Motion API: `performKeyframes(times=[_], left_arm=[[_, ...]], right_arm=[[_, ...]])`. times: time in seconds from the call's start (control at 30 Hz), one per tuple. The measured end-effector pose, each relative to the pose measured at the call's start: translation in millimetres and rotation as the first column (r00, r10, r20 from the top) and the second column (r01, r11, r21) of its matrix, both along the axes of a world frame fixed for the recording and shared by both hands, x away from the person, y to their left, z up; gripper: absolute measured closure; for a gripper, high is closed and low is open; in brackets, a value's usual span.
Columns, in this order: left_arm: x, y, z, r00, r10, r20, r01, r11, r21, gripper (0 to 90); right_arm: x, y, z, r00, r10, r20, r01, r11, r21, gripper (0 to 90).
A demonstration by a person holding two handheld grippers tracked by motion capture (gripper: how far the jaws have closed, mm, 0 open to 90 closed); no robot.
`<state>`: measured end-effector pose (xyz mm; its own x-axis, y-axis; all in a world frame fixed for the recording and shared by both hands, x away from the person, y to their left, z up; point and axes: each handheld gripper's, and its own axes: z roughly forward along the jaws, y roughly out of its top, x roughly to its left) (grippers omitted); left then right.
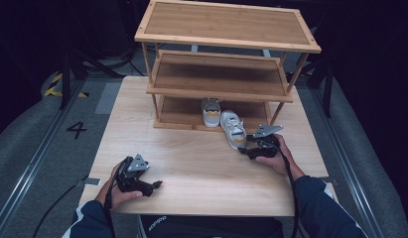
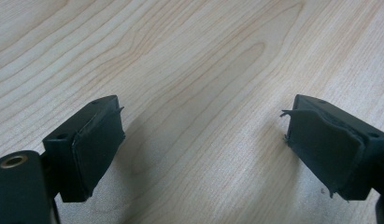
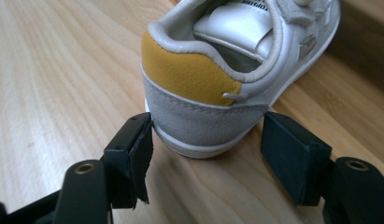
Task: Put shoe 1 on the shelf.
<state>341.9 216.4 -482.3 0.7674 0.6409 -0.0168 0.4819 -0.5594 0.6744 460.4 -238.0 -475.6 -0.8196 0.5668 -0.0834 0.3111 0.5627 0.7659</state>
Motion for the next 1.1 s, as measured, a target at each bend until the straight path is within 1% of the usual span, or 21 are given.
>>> performKeyframes(times=[0.07,0.1,0.13,0.2,0.23,0.27,0.3,0.33,0.37,0.43,0.5,0.53,0.67,0.73,0.77,0.87,0.9,0.97,1.03,1.07,1.1], left_arm=[[0.0,0.0,0.0,1.0000,0.000,0.000,0.000,1.0000,0.000,11.0],[0.0,0.0,0.0,1.0000,0.000,0.000,0.000,1.0000,0.000,11.0],[0.0,0.0,0.0,1.0000,0.000,0.000,0.000,1.0000,0.000,11.0],[0.0,0.0,0.0,1.0000,0.000,0.000,0.000,1.0000,0.000,11.0],[0.0,0.0,0.0,1.0000,0.000,0.000,0.000,1.0000,0.000,11.0],[0.0,0.0,0.0,1.0000,0.000,0.000,0.000,1.0000,0.000,11.0],[0.0,0.0,0.0,1.0000,0.000,0.000,0.000,1.0000,0.000,11.0],[0.0,0.0,0.0,1.0000,0.000,0.000,0.000,1.0000,0.000,11.0],[0.0,0.0,0.0,1.0000,0.000,0.000,0.000,1.0000,0.000,11.0],[0.0,0.0,0.0,1.0000,0.000,0.000,0.000,1.0000,0.000,11.0],[0.0,0.0,0.0,1.0000,0.000,0.000,0.000,1.0000,0.000,11.0],[0.0,0.0,0.0,1.0000,0.000,0.000,0.000,1.0000,0.000,11.0],[0.0,0.0,0.0,1.0000,0.000,0.000,0.000,1.0000,0.000,11.0],[-0.2,-0.1,-0.1,1.0000,0.001,-0.002,-0.001,1.0000,-0.002,11.0],[0.0,0.0,0.0,1.0000,0.000,0.001,0.000,1.0000,0.001,11.0],[0.0,0.0,0.0,1.0000,-0.001,0.000,0.001,1.0000,0.001,11.0],[0.0,0.0,0.0,1.0000,0.000,0.001,0.000,1.0000,0.001,11.0],[0.0,0.0,0.0,1.0000,0.000,0.001,0.000,1.0000,0.001,11.0],[0.0,0.0,0.0,1.0000,0.000,0.001,0.000,1.0000,0.001,11.0],[-0.1,0.0,0.0,1.0000,0.000,0.001,0.000,1.0000,0.001,11.1],[-0.1,0.0,0.0,1.0000,0.000,0.001,0.000,1.0000,0.001,11.1]], right_arm=[[0.0,3.5,0.4,0.9998,-0.016,0.010,0.016,0.9999,0.002,34.4],[-0.4,7.0,3.8,0.9985,-0.040,0.038,0.039,0.9990,0.021,34.1],[-0.4,7.0,3.8,0.9985,-0.040,0.038,0.039,0.9990,0.021,34.1],[1.3,9.8,11.0,0.9959,-0.070,0.056,0.066,0.9952,0.072,35.2],[5.5,14.4,15.9,0.9936,-0.096,0.058,0.092,0.9932,0.071,36.0],[7.2,17.3,15.4,0.9918,-0.109,0.067,0.105,0.9927,0.059,37.1],[7.2,17.3,15.4,0.9918,-0.109,0.067,0.105,0.9927,0.059,37.1],[10.9,21.6,12.0,0.9896,-0.122,0.076,0.119,0.9919,0.046,37.1],[12.9,22.7,11.8,0.9890,-0.128,0.074,0.124,0.9906,0.058,37.2],[15.4,24.3,12.7,0.9877,-0.140,0.069,0.136,0.9890,0.057,38.1],[22.8,30.8,14.2,0.9822,-0.163,0.092,0.161,0.9863,0.036,38.0],[22.8,30.8,14.2,0.9822,-0.163,0.092,0.161,0.9863,0.036,38.0],[32.2,35.8,13.9,0.9776,-0.190,0.091,0.187,0.9816,0.040,37.9],[37.3,40.1,13.1,0.9691,-0.228,0.095,0.225,0.9735,0.043,39.0],[37.3,40.1,13.1,0.9691,-0.228,0.095,0.225,0.9735,0.043,39.0],[43.5,46.6,11.9,0.9582,-0.266,0.107,0.261,0.9638,0.052,39.4],[43.5,46.6,11.9,0.9582,-0.266,0.107,0.261,0.9638,0.052,39.4],[46.1,50.4,10.2,0.9519,-0.285,0.112,0.281,0.9581,0.057,39.4],[48.0,54.5,9.6,0.9476,-0.289,0.135,0.285,0.9572,0.052,39.4],[49.1,57.7,9.3,0.9428,-0.305,0.134,0.301,0.9523,0.051,39.4],[49.9,59.0,8.9,0.9403,-0.311,0.137,0.307,0.9502,0.050,39.4]])
